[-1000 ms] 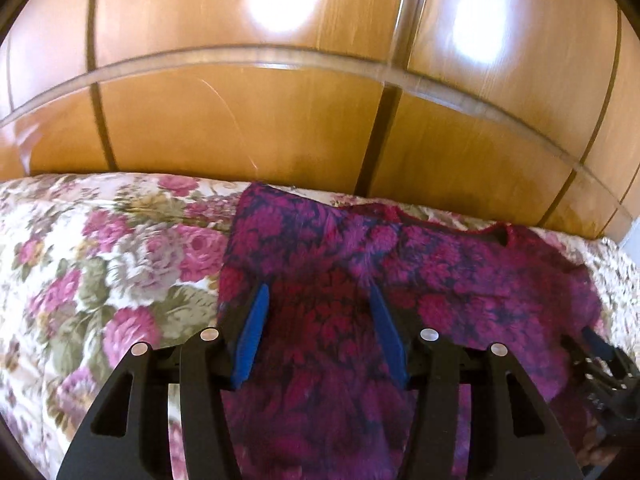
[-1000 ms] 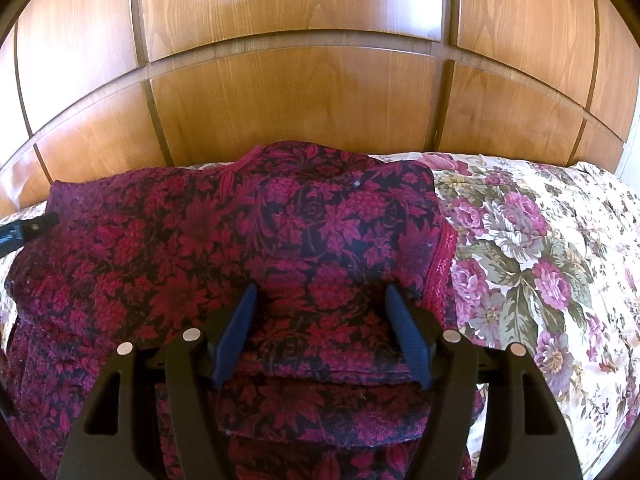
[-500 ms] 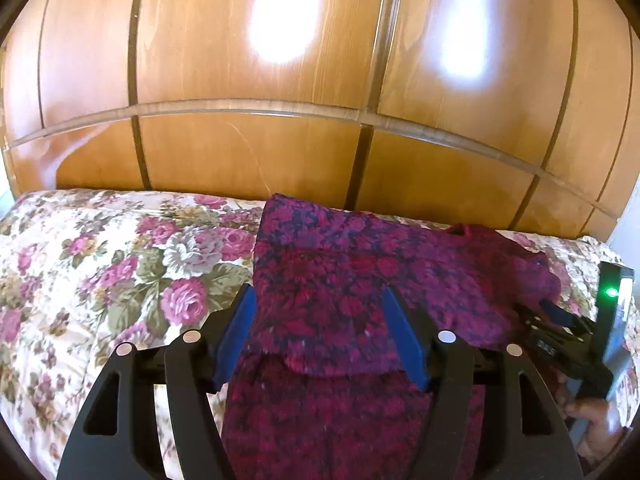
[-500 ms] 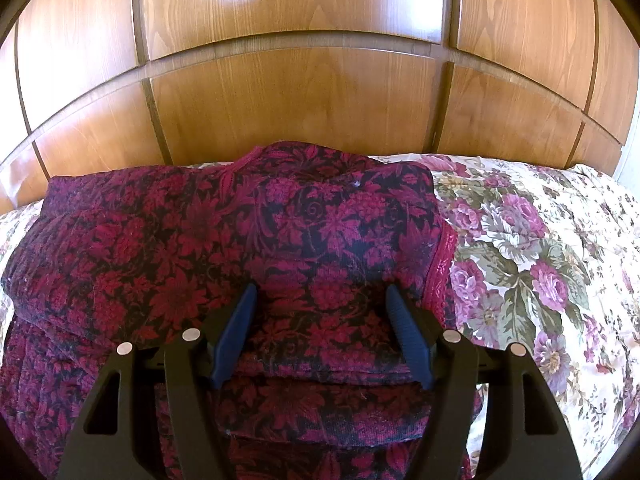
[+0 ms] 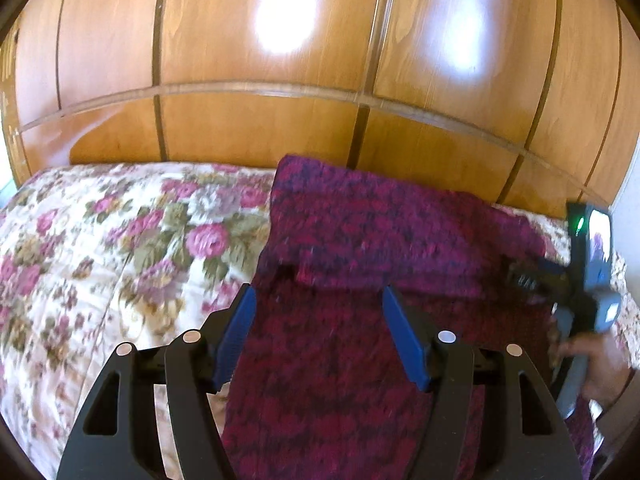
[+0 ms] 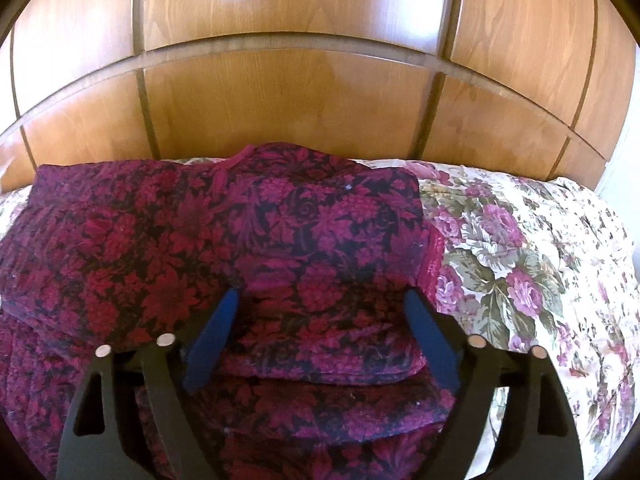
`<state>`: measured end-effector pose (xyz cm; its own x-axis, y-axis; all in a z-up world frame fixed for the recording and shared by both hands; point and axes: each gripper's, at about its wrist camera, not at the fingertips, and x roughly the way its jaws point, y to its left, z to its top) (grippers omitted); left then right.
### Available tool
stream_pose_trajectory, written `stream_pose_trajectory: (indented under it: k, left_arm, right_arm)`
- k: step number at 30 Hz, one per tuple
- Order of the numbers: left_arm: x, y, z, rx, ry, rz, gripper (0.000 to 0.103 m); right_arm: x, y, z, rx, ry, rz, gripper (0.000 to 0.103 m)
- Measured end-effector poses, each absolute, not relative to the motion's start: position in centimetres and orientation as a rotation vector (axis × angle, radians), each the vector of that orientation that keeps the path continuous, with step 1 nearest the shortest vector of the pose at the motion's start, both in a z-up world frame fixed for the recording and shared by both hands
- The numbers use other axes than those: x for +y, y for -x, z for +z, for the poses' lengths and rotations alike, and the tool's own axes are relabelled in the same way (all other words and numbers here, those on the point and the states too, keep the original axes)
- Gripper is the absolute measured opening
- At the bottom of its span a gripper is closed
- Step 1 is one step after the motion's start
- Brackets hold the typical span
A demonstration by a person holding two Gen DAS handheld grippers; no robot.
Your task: Fold small clothes
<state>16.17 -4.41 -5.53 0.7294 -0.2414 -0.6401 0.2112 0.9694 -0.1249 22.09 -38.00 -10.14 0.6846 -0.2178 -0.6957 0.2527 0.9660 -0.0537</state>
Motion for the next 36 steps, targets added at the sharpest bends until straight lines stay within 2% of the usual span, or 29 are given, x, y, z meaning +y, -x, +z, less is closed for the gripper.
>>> stream_pose_trajectory:
  k: [1, 3, 13, 26, 28, 29, 31, 32, 33, 34, 35, 36]
  left_arm:
    - [-4.0, -15.7, -6.0, 0.722, 0.046, -0.245, 0.065]
    - [-3.1, -14.9, -7.0, 0.748, 0.051, -0.234, 0.065]
    - [2.5, -11.2, -11.0, 0.875, 0.134, -0.206, 0.065]
    - [4.6, -3.8, -12.5, 0.987, 0.153, -0.393, 0.060]
    - [4.4, -2.9, -12.3, 0.997, 0.135, -0.418, 0.059]
    - [4.3, -2.5, -12.2, 1.002, 0.120, -0.431, 0.054]
    - [3.9, -1.6, -12.1, 1.016, 0.089, -0.464, 0.052]
    - [3.8, -1.3, -12.2, 1.027, 0.073, -0.483, 0.042]
    - [3.7, -1.1, -12.3, 1.034, 0.069, -0.494, 0.033]
    - [3.7, -1.0, -12.2, 1.038, 0.069, -0.506, 0.029]
    - [3.8, -0.9, -12.2, 1.039, 0.075, -0.517, 0.023]
    - [4.0, -1.1, -12.0, 1.043, 0.093, -0.530, 0.020]
  right_arm:
    - [-38.0, -21.9, -9.9, 0.779, -0.055, -0.269, 0.100]
    - [-38.3, -20.8, -9.2, 0.779, -0.103, -0.259, 0.100]
    - [-39.7, -13.3, -11.6, 0.960, -0.124, -0.197, 0.100]
    - [-40.6, -0.1, -13.1, 1.025, -0.307, -0.080, 0.098]
    - [-39.8, 1.7, -13.0, 1.032, -0.319, -0.053, 0.094]
    - [-39.4, 2.6, -13.0, 1.037, -0.313, -0.038, 0.092]
    - [-38.7, 3.8, -12.9, 1.053, -0.300, -0.015, 0.079]
    - [-38.4, 4.6, -12.7, 1.061, -0.293, 0.000, 0.075]
    - [-38.2, 4.8, -12.7, 1.066, -0.293, 0.009, 0.066]
    - [-38.0, 5.3, -12.6, 1.075, -0.297, 0.025, 0.057]
    - [-37.9, 5.5, -12.6, 1.083, -0.302, 0.037, 0.053]
    - [-37.9, 5.6, -12.5, 1.094, -0.310, 0.052, 0.043]
